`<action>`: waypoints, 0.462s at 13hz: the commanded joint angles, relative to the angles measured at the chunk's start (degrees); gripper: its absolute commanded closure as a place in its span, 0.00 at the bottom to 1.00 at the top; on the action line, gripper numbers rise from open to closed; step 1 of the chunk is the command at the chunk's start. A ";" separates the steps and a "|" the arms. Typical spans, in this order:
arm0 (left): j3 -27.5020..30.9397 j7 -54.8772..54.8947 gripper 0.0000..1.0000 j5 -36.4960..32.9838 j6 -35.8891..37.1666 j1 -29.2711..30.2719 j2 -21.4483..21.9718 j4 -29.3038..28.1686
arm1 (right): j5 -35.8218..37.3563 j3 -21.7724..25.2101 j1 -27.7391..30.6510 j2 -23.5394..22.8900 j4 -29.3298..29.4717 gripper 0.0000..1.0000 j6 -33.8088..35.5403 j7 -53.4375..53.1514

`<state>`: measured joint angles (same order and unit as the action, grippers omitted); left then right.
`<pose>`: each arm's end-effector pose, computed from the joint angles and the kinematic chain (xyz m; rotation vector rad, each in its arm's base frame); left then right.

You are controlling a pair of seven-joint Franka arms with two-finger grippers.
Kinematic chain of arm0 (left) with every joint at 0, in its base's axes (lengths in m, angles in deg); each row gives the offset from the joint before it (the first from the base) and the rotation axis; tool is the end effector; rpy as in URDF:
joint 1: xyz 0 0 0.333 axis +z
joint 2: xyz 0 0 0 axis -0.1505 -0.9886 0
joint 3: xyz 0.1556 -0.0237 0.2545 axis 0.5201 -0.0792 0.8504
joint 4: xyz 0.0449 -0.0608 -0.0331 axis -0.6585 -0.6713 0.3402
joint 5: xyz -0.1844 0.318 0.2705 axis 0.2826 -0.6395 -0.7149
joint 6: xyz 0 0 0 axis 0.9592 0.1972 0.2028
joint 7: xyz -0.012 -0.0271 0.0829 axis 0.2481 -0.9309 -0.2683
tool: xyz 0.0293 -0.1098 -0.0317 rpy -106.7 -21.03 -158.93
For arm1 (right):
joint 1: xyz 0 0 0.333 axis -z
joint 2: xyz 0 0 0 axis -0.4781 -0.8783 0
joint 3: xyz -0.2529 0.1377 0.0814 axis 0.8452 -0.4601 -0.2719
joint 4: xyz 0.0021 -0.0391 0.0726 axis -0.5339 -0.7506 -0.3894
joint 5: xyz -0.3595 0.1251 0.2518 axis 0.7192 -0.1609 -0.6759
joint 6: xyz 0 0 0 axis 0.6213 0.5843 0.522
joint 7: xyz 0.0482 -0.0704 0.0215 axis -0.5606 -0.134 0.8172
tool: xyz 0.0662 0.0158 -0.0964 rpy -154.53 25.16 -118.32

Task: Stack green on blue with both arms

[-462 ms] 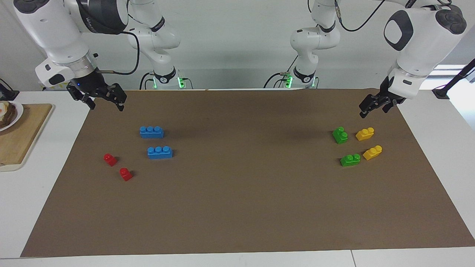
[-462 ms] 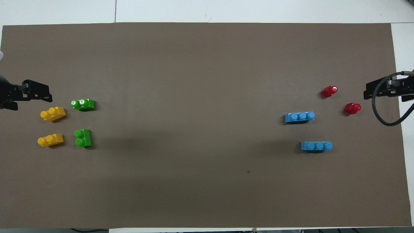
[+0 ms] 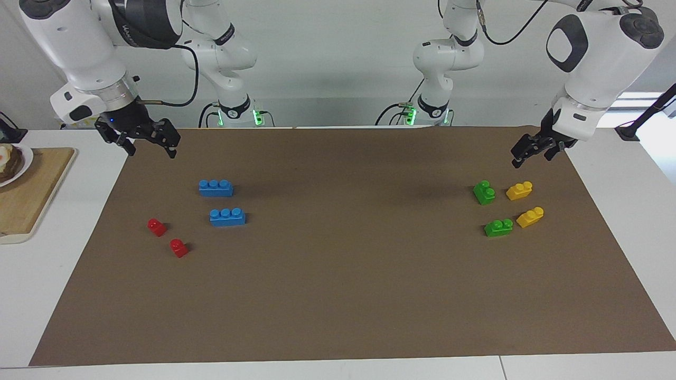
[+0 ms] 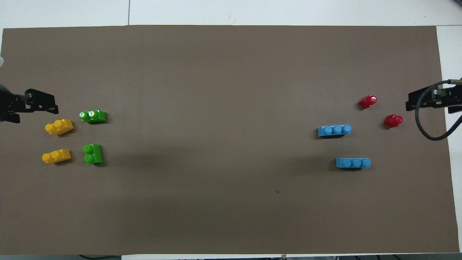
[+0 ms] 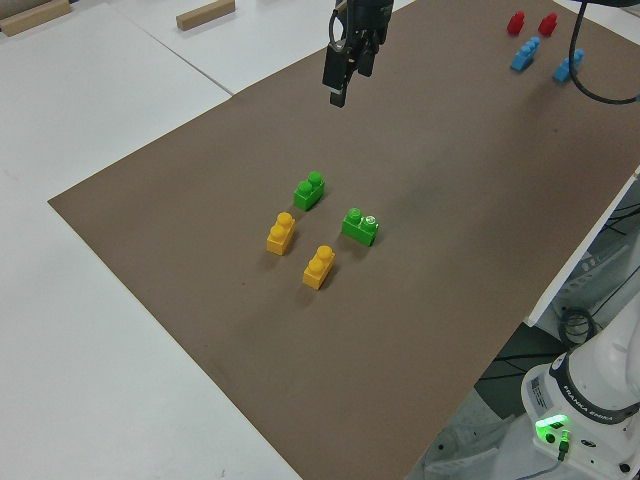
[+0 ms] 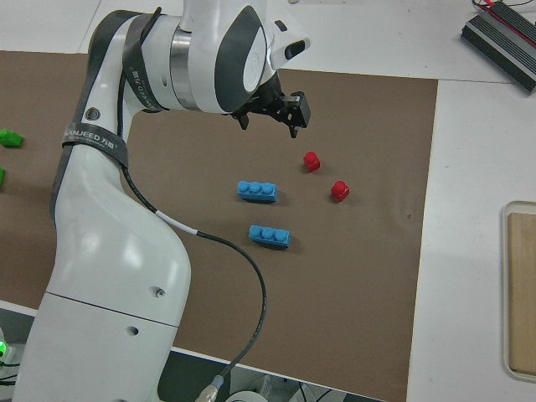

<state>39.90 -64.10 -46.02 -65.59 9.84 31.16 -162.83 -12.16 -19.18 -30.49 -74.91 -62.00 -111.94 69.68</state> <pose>0.6271 0.0087 0.5339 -3.1300 -0.2438 0.0288 0.6220 -0.0317 0.5717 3.1183 -0.1542 -0.0468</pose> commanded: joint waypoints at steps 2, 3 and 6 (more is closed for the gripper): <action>0.13 0.82 0.00 0.57 -1.06 0.40 1.02 -1.12 | 0.01 -0.12 -0.10 1.04 -0.87 0.00 -0.40 -0.67; 0.13 0.82 0.00 0.57 -0.98 0.66 1.11 -1.12 | 0.01 -0.12 -0.10 1.04 -0.87 0.00 -0.40 -0.76; 0.13 0.47 0.00 0.57 -0.89 0.40 1.11 -1.12 | 0.01 -0.12 -0.10 1.04 -1.13 0.00 -0.93 -1.02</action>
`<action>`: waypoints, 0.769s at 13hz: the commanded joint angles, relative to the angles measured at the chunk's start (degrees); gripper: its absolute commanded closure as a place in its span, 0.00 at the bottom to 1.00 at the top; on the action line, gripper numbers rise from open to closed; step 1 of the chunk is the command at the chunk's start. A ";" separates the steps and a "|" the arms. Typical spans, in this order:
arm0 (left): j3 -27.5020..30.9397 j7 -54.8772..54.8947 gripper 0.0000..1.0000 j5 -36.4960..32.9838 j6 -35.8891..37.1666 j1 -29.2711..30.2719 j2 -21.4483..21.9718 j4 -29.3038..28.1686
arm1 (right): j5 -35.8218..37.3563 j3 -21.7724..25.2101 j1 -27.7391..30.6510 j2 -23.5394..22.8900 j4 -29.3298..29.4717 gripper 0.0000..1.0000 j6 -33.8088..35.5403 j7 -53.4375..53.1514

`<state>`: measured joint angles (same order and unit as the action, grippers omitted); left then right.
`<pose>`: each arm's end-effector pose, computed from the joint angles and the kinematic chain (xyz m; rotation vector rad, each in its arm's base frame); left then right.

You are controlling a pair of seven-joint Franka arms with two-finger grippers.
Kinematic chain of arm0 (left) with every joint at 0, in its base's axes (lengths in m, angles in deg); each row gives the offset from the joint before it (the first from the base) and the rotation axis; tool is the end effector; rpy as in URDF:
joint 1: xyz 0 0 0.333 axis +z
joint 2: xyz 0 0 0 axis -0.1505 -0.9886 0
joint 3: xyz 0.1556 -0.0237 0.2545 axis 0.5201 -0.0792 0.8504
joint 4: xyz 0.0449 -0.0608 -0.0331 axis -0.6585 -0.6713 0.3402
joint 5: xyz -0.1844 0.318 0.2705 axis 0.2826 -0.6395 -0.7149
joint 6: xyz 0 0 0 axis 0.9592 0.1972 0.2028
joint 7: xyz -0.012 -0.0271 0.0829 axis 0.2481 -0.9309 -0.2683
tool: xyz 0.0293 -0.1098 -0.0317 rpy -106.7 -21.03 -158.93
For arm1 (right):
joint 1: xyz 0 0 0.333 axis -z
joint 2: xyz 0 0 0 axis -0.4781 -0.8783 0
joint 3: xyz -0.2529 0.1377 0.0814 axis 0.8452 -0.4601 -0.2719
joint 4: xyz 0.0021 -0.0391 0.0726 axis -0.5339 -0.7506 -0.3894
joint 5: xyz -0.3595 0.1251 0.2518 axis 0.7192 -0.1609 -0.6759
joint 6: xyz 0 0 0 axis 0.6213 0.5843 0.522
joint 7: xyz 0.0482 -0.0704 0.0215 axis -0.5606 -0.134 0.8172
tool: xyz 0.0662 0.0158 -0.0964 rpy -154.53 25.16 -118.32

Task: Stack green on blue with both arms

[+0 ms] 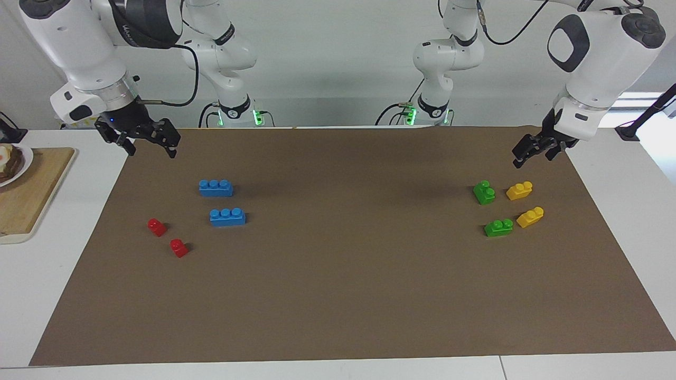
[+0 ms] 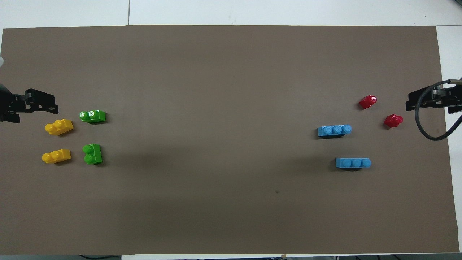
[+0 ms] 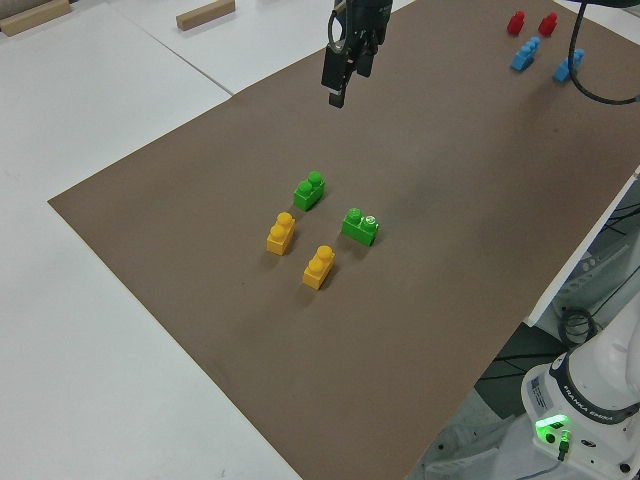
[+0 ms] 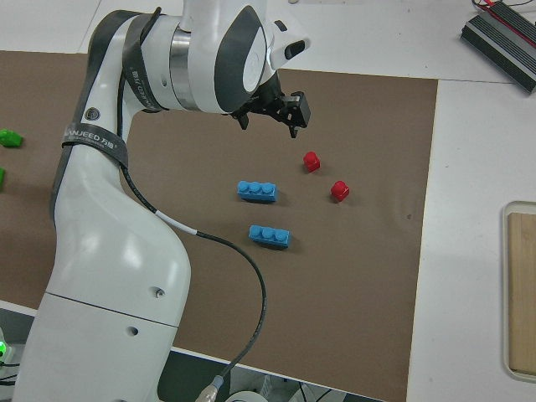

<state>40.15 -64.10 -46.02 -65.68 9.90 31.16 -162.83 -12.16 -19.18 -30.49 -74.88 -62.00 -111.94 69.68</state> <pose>0.6272 0.0121 0.5341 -3.1294 -0.2523 0.0263 0.6218 -0.0317 0.5720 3.1183 -0.1542 -0.0460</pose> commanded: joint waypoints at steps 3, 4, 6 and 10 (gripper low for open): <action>-0.04 0.12 0.00 0.57 -1.06 0.16 1.11 -0.67 | -0.17 -0.47 -0.18 0.93 -1.04 0.00 -2.42 -7.95; -0.04 0.29 0.00 0.57 -0.97 0.25 1.19 -0.76 | -0.17 -0.47 -0.18 0.93 -1.13 0.00 -2.60 -9.27; -0.12 -0.15 0.00 0.57 -0.10 0.25 1.72 -1.20 | -0.17 -0.47 -0.18 0.75 -1.22 0.00 -2.60 -17.33; 0.05 0.47 0.00 0.57 0.08 0.86 2.60 -3.13 | -2.27 -0.56 -0.18 0.23 -2.01 0.00 -2.77 -35.26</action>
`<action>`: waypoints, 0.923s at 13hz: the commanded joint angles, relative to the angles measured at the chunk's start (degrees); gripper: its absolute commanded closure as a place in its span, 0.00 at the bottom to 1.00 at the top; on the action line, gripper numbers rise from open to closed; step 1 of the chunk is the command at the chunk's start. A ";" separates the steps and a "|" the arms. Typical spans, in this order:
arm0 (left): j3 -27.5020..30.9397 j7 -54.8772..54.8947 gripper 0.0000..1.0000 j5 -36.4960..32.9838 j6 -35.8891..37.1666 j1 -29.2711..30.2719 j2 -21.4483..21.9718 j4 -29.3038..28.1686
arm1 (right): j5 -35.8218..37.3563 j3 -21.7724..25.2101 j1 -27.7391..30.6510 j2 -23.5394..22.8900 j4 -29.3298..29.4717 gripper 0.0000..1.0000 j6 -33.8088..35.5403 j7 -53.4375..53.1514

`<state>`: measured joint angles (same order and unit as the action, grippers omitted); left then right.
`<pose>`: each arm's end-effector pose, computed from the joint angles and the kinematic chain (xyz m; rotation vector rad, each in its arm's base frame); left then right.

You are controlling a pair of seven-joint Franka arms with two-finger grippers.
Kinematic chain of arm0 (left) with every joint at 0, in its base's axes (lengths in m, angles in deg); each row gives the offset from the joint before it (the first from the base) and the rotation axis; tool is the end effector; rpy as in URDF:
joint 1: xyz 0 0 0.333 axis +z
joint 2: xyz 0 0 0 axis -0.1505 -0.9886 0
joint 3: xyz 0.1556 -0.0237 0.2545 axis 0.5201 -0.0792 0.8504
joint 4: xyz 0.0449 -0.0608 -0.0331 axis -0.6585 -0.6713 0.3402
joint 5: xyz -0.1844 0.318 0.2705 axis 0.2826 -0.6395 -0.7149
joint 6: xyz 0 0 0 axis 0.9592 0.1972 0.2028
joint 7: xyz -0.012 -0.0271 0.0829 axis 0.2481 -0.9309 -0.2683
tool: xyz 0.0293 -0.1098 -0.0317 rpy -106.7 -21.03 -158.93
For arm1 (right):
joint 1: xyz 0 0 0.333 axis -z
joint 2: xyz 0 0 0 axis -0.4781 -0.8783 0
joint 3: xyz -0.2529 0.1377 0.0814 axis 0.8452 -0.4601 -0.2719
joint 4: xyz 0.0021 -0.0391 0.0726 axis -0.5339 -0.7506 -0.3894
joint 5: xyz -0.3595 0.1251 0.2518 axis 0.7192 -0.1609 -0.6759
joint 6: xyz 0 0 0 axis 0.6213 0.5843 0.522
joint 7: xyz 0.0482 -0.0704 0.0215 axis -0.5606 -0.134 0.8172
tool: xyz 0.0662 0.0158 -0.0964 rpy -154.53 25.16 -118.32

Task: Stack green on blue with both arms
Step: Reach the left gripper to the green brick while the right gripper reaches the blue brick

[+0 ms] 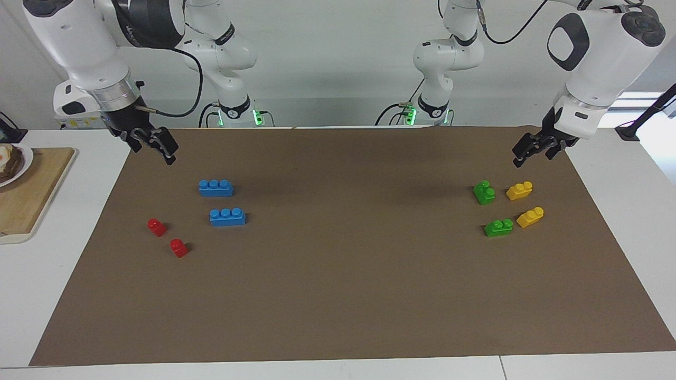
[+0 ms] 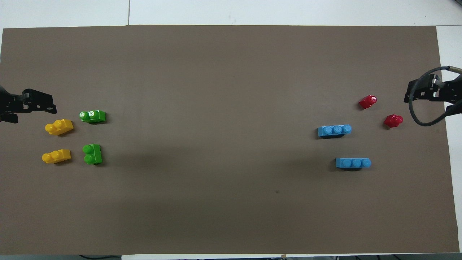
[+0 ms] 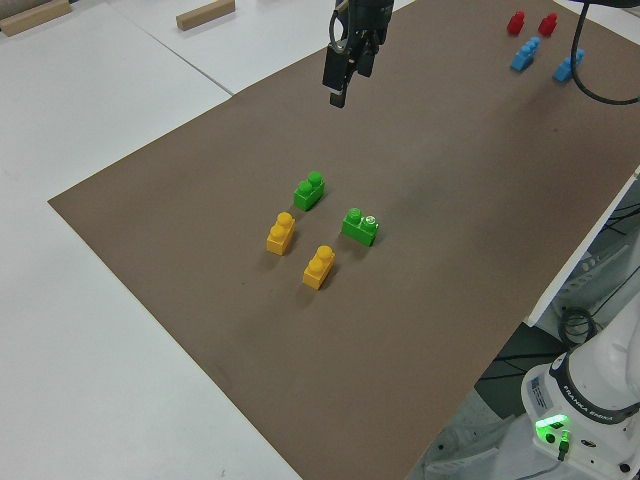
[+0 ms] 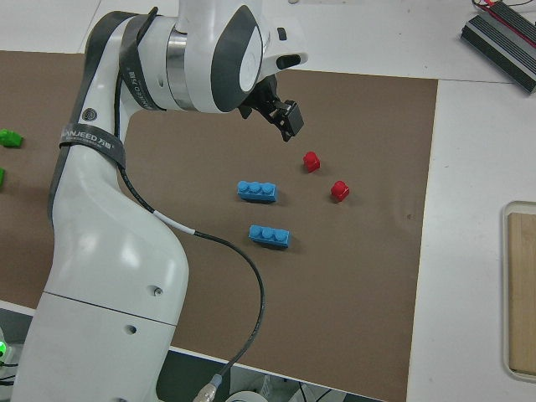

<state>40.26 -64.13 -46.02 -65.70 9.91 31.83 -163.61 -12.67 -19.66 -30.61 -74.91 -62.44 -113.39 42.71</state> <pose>0.6236 0.0133 0.5340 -3.1290 -0.2564 0.0288 0.6249 -0.0242 0.5697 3.0073 -0.8634 -0.0149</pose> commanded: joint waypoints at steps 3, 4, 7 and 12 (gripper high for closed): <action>-0.06 0.58 0.00 0.13 -1.47 0.59 4.38 -8.13 | -3.87 0.01 0.02 -0.79 -3.50 0.00 -4.22 -19.11; -0.06 0.67 0.00 0.22 -3.22 0.94 5.18 -9.99 | -4.93 0.01 0.28 -1.41 -3.51 0.00 -4.40 -22.53; -0.06 0.67 0.00 0.13 -10.33 0.86 7.64 -19.73 | -7.74 0.01 0.72 -3.08 -3.42 0.00 -4.58 -31.59; -0.06 0.41 0.00 0.22 -16.93 1.38 6.77 -27.04 | -18.46 0.01 4.76 -6.77 -4.55 0.00 -6.07 -38.21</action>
<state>40.49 -64.10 -46.02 -78.34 10.54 36.57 -185.38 -27.61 -19.28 -28.04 -80.69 -65.60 -118.10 5.73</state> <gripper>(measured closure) 0.000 0.000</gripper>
